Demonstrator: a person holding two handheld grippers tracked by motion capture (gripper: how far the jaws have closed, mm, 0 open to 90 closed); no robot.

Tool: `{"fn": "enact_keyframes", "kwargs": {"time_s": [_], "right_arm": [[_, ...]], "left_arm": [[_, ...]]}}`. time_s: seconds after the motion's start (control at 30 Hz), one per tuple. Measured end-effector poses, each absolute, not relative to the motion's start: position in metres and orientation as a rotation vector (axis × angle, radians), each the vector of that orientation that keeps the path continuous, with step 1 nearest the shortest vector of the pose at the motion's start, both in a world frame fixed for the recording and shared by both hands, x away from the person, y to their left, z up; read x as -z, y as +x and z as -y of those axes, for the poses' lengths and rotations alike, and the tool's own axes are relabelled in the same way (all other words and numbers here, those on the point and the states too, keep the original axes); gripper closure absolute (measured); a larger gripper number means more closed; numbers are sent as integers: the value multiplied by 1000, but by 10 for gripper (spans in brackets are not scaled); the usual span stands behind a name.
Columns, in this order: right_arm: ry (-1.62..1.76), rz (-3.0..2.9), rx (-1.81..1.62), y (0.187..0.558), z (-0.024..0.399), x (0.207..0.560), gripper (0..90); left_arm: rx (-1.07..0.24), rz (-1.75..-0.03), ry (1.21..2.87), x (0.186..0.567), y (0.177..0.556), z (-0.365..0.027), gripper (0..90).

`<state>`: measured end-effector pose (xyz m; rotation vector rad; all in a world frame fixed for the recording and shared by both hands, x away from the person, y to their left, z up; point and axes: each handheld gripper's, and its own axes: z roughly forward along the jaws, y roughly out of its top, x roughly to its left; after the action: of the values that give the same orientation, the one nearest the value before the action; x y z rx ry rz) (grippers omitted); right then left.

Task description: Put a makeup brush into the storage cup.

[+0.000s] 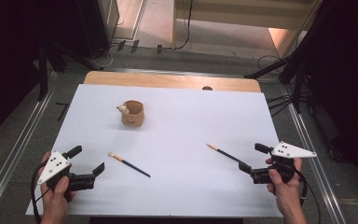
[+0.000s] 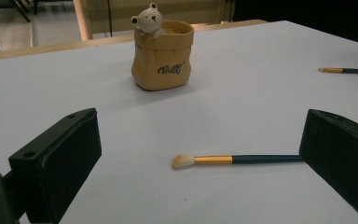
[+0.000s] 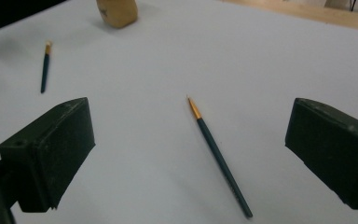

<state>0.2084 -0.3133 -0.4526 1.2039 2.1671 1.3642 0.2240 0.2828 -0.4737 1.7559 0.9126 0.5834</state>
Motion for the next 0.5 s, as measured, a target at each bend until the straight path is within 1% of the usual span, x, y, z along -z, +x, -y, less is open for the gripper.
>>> {"fn": "enact_keyframes", "kwargs": {"time_s": [0.03, 0.1, 0.2, 0.5], "right_arm": [[1204, -2167, -1364, 208, 313, 453, 15], [1219, -2228, -1303, 215, 310, 453, 44], [1232, -2287, -1218, 221, 307, 452, 54], [1225, -2387, -1093, 239, 306, 444, 63]], "left_arm": [[-583, -913, 1756, 474, 224, -283, 0], [-580, -916, 1745, 474, 224, -284, 0], [-581, -910, 1749, 474, 224, -286, 0], [-578, -917, 1745, 474, 224, -286, 0]]}}
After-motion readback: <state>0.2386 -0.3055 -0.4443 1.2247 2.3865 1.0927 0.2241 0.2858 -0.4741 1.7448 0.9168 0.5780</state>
